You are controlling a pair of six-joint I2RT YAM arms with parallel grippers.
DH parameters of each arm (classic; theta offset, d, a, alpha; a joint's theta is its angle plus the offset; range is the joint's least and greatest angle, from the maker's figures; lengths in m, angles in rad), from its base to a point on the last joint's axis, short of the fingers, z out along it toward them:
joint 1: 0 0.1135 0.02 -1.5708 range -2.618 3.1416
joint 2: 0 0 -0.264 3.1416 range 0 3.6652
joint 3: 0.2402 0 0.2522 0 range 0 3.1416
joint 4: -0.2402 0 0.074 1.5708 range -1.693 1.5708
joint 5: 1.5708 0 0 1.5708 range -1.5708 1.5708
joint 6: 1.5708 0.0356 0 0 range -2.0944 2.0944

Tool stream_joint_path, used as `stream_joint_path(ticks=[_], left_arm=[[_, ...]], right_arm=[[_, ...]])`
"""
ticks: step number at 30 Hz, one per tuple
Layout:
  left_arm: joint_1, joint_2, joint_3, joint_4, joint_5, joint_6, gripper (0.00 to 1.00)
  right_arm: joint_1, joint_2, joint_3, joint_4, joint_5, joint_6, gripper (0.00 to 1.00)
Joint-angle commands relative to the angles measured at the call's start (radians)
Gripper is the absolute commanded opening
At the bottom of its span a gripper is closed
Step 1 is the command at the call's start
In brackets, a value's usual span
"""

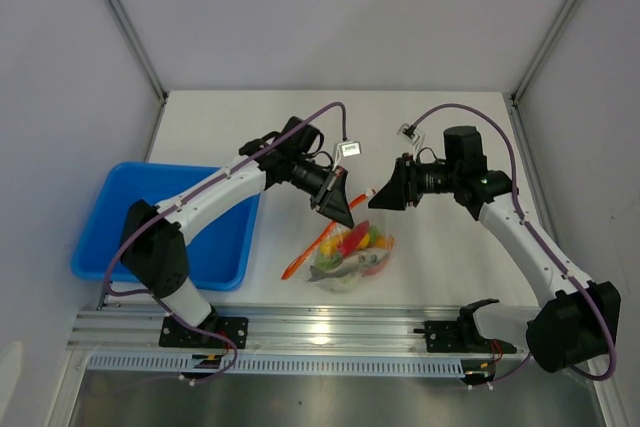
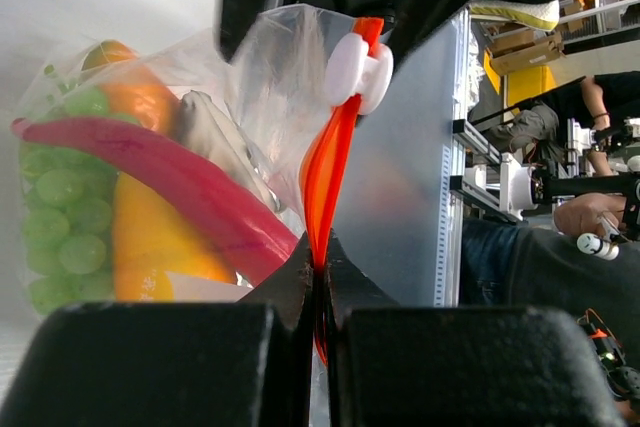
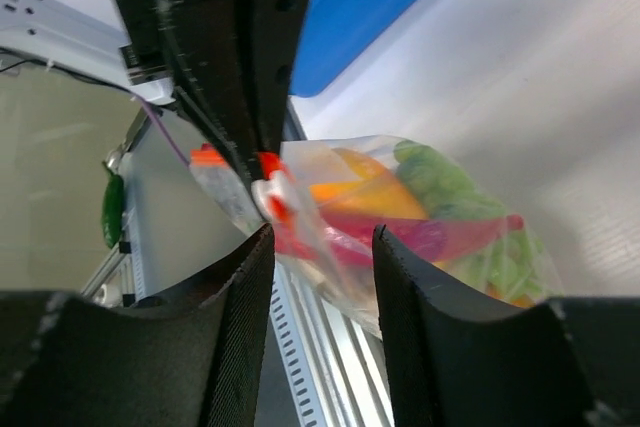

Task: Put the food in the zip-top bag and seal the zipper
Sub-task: Adjust the zipper food storage bag at the center of the board, then zip the zipper food storage bag at the center of the board.

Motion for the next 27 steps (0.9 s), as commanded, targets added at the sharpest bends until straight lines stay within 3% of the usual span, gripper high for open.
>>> stream_joint_path(ticks=[1, 12, 15, 16, 22, 25, 27], left_arm=[[0.013, 0.006, 0.058, 0.019, 0.073, 0.026, 0.01], [0.033, 0.013, 0.060, 0.025, 0.076, 0.022, 0.01], [0.032, 0.016, 0.061, 0.028, 0.084, 0.019, 0.01], [0.033, 0.016, 0.060, 0.028, 0.086, 0.017, 0.01], [0.036, 0.016, 0.069, 0.028, 0.048, -0.006, 0.01], [0.047, 0.016, 0.098, 0.041, 0.000, -0.069, 0.10], [0.045, 0.003, 0.103, 0.070, -0.028, -0.111, 0.23]], right_arm=[[0.004, -0.010, -0.004, 0.088, -0.107, 0.020, 0.46], [0.039, 0.032, -0.050, 0.183, -0.156, 0.077, 0.28], [0.044, 0.046, -0.058, 0.200, -0.142, 0.095, 0.16], [0.046, 0.055, -0.050, 0.195, -0.130, 0.103, 0.00], [0.050, 0.083, -0.021, 0.197, -0.061, 0.144, 0.00], [0.050, 0.066, -0.017, 0.223, -0.022, 0.172, 0.00], [0.049, 0.060, -0.014, 0.227, -0.012, 0.174, 0.00]])
